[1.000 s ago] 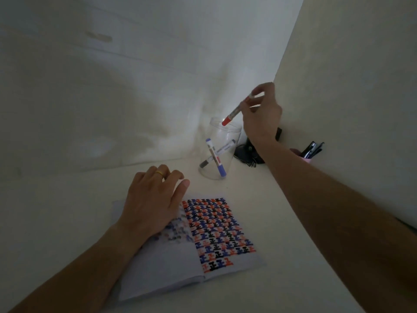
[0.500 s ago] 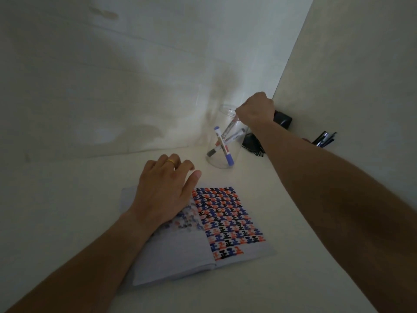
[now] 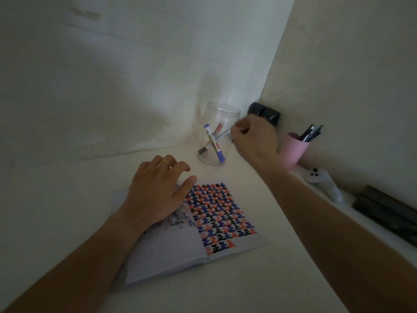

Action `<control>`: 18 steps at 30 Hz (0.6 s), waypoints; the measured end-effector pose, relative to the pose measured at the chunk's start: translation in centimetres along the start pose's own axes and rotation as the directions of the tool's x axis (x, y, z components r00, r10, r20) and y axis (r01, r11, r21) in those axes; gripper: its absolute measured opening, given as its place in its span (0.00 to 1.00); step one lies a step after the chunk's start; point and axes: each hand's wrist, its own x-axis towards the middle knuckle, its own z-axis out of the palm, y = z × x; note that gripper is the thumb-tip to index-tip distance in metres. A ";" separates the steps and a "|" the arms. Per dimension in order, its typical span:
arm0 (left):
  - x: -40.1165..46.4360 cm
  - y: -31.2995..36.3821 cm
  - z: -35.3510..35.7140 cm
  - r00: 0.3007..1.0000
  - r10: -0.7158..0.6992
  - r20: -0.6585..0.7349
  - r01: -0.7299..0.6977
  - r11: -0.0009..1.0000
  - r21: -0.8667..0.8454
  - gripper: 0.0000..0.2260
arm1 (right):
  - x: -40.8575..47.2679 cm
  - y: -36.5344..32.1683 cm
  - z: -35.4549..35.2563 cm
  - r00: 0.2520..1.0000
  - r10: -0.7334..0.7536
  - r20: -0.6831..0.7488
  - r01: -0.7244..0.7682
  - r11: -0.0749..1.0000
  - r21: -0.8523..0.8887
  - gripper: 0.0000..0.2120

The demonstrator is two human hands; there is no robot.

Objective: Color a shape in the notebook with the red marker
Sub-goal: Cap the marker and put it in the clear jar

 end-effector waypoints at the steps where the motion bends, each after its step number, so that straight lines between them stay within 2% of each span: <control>1: -0.1 0.2 0.0 1.000 0.022 0.006 -0.022 1.000 -0.020 0.20 | -2.0 0.9 0.0 1.000 -0.002 0.019 0.002 1.000 0.000 0.11; 4: -0.3 1.2 0.3 0.993 0.095 0.064 -0.090 0.993 -0.081 0.20 | -7.6 3.7 0.3 0.992 0.057 0.113 -0.046 0.994 -0.096 0.12; 8: -0.4 1.7 0.8 0.976 0.151 0.155 -0.143 0.988 -0.064 0.20 | -12.2 6.1 -0.2 0.968 0.121 0.221 -0.090 0.985 -0.147 0.13; 13: -0.3 1.6 1.4 0.940 0.178 0.290 -0.169 0.984 -0.054 0.24 | -13.9 7.1 0.5 0.964 0.087 0.253 -0.035 0.978 -0.203 0.14; 18: 0.1 1.5 1.3 0.932 0.177 0.316 -0.175 0.984 -0.037 0.23 | -13.8 7.6 0.6 0.969 0.046 0.243 0.011 0.973 -0.230 0.14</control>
